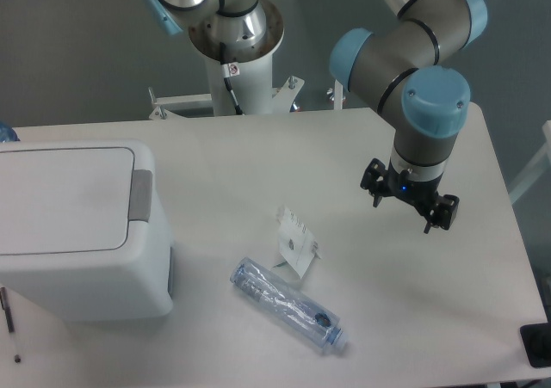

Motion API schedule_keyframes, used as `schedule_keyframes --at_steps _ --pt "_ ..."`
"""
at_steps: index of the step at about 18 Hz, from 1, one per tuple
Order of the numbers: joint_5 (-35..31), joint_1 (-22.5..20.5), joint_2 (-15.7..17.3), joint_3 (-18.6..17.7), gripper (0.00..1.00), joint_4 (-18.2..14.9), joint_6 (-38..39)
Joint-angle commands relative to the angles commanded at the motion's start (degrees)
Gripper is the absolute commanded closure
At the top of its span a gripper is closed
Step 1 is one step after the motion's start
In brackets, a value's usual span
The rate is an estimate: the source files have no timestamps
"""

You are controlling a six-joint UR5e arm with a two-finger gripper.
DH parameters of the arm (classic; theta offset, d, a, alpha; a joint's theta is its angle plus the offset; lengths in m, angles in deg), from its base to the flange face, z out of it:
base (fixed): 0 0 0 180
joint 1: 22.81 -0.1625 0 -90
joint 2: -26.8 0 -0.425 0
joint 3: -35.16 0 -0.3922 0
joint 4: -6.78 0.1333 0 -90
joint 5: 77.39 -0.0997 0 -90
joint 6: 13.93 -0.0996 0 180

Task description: Open the trash can

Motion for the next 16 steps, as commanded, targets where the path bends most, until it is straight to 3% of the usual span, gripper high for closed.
schedule_keyframes --at_steps 7,12,16 --pt "4.3 -0.5 1.1 -0.8 0.00 -1.5 0.4" --pt "4.7 -0.2 1.9 -0.6 0.00 -7.4 1.9" --pt "4.9 0.2 1.8 1.7 0.00 -11.8 6.2"
